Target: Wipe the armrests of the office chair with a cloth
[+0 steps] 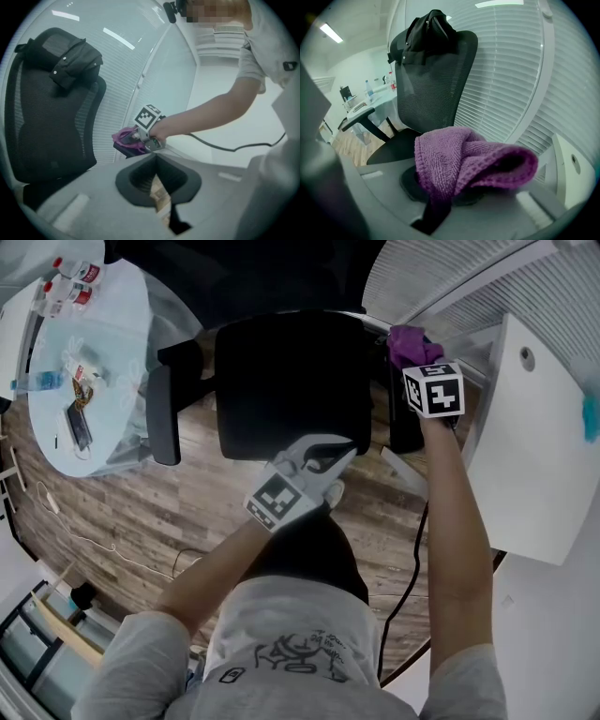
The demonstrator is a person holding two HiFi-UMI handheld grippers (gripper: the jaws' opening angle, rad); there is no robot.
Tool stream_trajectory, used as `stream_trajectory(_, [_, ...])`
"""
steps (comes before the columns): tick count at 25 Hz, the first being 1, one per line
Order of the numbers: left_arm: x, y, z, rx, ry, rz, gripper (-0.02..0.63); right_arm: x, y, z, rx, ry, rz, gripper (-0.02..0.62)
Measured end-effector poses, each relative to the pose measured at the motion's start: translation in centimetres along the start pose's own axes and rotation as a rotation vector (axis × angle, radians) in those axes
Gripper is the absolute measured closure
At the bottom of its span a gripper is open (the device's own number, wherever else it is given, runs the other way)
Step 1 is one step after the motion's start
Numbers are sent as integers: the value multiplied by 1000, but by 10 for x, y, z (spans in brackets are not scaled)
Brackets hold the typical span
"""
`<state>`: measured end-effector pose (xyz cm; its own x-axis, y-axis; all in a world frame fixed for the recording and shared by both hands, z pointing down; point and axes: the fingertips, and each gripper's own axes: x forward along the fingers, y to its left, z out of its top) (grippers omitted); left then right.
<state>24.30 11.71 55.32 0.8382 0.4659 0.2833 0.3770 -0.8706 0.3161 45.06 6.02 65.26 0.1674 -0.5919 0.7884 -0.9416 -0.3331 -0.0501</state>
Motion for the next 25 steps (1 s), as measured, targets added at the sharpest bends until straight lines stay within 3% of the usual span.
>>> stream_trajectory(12, [3,-3,7,21,-2,4,606,-23,14,-22,-32,-20,-19,560])
stream_trajectory(25, [11,-15,4,22,4,-19,605,-100,74,-107,-61,-49,-62,560])
